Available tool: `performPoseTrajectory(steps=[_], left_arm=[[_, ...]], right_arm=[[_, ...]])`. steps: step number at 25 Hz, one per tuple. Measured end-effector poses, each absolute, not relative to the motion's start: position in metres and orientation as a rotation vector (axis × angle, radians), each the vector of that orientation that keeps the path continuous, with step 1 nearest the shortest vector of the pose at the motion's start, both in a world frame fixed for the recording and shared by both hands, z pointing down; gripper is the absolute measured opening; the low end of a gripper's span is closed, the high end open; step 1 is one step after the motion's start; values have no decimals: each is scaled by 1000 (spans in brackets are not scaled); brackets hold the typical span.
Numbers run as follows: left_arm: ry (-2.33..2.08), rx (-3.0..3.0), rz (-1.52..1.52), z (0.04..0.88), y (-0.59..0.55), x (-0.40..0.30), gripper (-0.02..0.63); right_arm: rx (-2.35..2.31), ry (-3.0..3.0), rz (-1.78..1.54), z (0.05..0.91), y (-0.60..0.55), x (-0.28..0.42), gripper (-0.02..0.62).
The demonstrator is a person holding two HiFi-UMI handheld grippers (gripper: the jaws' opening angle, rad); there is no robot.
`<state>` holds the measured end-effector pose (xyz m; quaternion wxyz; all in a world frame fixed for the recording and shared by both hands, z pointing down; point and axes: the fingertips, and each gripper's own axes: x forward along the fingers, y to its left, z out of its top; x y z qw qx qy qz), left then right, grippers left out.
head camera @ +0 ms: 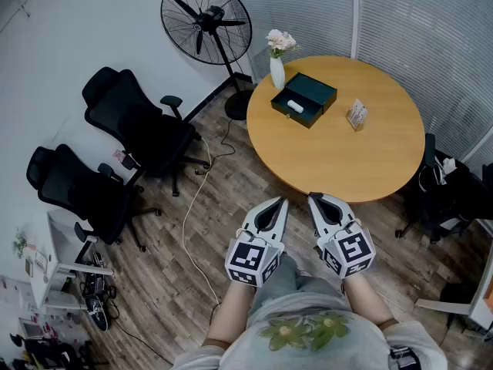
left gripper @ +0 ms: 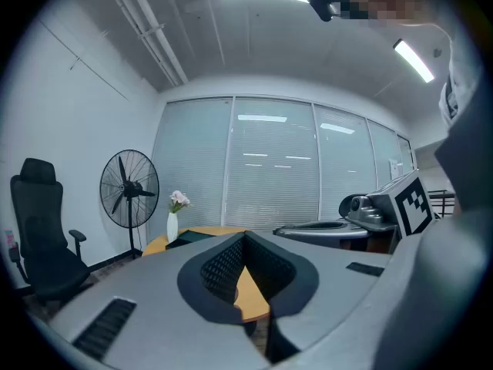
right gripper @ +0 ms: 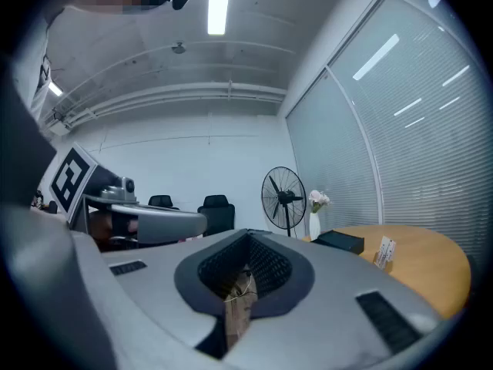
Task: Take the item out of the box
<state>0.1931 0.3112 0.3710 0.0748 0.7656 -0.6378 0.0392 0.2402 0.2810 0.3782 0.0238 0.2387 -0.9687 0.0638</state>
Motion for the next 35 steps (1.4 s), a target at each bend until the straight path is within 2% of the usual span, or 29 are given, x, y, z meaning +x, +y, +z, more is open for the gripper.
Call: performPoseTrajectory(steps=[17,35], left_arm=[[-1938,2257,69,385,263,146,3],[-1887,2338,134,383,108,16,3]], right_arm=[[826,-2942,116,386,238,209,6],[942,-2865,45,377,81,89,8]])
